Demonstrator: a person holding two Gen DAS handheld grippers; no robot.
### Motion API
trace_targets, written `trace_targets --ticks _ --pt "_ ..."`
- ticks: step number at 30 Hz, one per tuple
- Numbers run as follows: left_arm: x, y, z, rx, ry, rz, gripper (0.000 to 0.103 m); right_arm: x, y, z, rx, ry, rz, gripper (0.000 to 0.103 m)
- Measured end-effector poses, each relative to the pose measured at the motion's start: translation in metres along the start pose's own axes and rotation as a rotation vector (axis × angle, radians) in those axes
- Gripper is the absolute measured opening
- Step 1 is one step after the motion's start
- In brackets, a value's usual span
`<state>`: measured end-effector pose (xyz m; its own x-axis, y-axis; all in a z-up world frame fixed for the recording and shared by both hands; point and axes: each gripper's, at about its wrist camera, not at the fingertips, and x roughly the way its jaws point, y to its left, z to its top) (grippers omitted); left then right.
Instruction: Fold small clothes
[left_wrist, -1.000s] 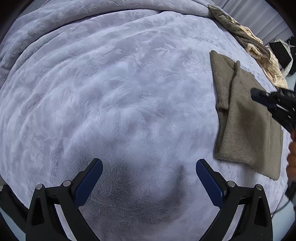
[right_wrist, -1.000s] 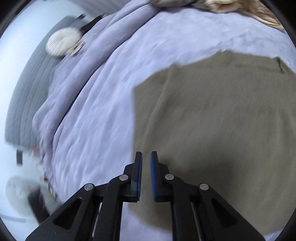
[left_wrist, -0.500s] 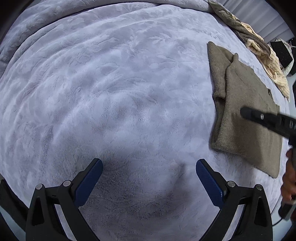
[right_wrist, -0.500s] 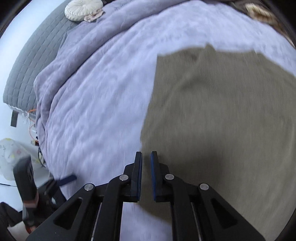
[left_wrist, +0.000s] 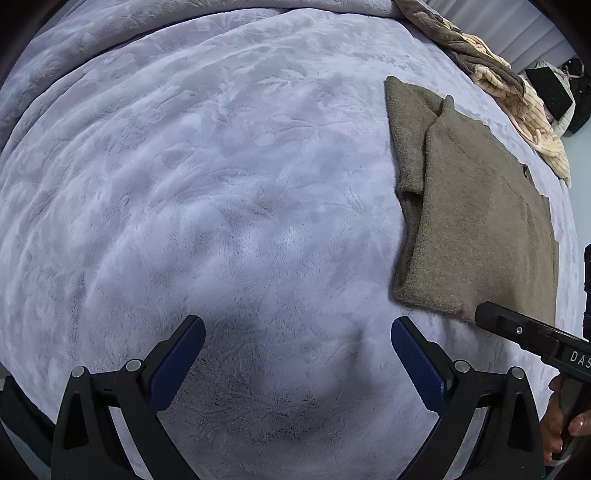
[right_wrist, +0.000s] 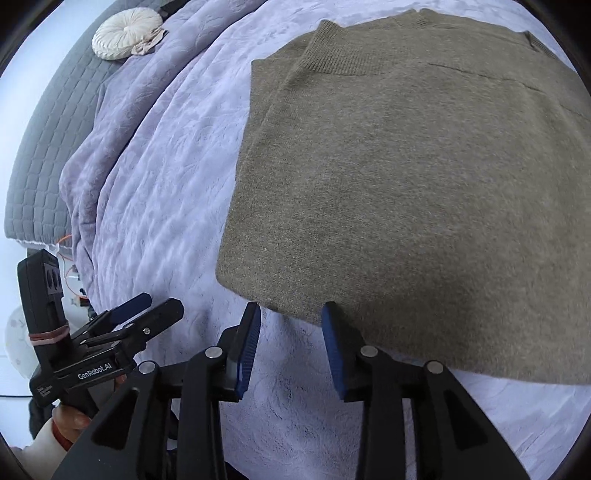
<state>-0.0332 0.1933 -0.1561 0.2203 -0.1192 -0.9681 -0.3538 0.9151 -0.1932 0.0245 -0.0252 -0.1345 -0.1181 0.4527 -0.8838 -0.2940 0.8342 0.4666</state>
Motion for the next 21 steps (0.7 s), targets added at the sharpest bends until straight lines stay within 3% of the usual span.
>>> trace_targets --ticks 14,21 --pt "0.008 -0.018 0.024 0.018 0.007 -0.054 0.101 0.001 -0.030 -0.025 0.163 -0.016 0.113 0.039" --pt "0.010 -0.024 0.031 0.014 0.047 -0.164 0.101 0.005 -0.057 -0.039 0.347 -0.103 0.227 0.039"
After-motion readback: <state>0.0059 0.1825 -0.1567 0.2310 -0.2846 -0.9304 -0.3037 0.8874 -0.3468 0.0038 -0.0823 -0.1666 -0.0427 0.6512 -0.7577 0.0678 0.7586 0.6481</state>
